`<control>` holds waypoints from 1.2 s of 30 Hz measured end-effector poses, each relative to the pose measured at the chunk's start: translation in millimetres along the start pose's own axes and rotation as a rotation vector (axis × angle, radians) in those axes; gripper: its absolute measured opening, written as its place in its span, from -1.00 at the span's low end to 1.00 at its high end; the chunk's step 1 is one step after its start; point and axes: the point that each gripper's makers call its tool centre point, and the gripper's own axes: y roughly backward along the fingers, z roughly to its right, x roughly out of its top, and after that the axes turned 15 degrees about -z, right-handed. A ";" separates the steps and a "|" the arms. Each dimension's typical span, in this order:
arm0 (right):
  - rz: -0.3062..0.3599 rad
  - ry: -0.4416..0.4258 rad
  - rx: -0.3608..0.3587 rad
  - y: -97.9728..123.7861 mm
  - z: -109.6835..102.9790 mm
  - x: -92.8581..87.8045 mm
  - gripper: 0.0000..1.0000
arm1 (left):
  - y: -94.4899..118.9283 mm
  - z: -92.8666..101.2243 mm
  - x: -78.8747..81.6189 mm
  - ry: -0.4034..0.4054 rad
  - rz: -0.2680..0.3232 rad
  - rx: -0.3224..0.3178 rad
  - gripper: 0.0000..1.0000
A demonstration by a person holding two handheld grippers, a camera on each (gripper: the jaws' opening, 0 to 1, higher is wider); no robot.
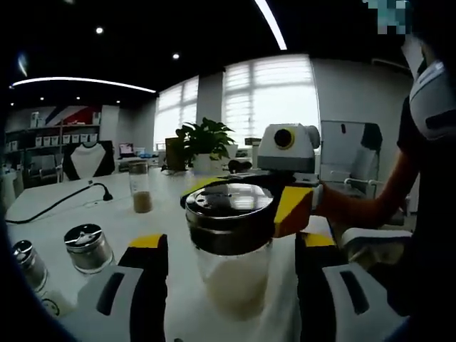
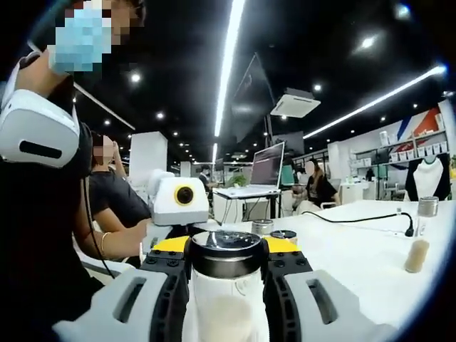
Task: Rotate the seasoning bottle until the label or dispensing opening points toward the visible target arrow and the bottle remains upright within the marked orientation range
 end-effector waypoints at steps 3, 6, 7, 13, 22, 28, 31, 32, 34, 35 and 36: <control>-0.003 -0.005 -0.003 -1.4 2.2 -0.3 -0.28 | 3.7 -5.4 0.8 0.004 0.025 0.011 0.52; -0.006 0.002 0.007 -1.5 5.1 -0.3 -0.28 | 7.5 -9.9 0.4 0.002 0.038 -0.009 0.45; -0.005 0.004 0.014 -1.2 5.5 -0.3 -0.28 | 7.7 -10.7 -0.1 0.000 0.036 -0.011 0.41; -0.002 0.004 0.061 3.2 4.6 -1.9 -0.27 | 2.9 -0.1 -1.4 -0.046 -0.005 -0.021 0.35; -0.001 0.023 0.097 3.2 0.4 -3.0 -0.27 | -8.4 2.1 -4.6 -0.122 -0.062 -0.018 0.22; -0.007 0.032 0.086 2.5 0.3 -3.5 -0.27 | -9.7 8.3 -1.4 -0.147 -0.033 -0.044 -0.07; -0.004 0.026 0.081 1.9 0.6 -3.7 -0.27 | -10.2 6.1 -2.1 -0.125 -0.021 -0.043 -0.08; -0.004 0.027 0.076 1.8 1.1 -3.7 -0.27 | -10.2 6.2 -2.1 -0.122 -0.016 -0.044 -0.08; -0.007 0.029 0.074 1.5 0.5 -3.7 -0.27 | -9.7 5.3 -1.8 -0.115 -0.003 -0.045 -0.09; -0.009 0.031 0.071 1.4 0.4 -3.7 -0.27 | -9.6 4.6 -1.7 -0.108 0.013 -0.052 -0.10; -0.010 0.033 0.066 1.6 0.6 -3.7 -0.27 | -9.1 3.6 -1.7 -0.090 0.022 -0.056 -0.10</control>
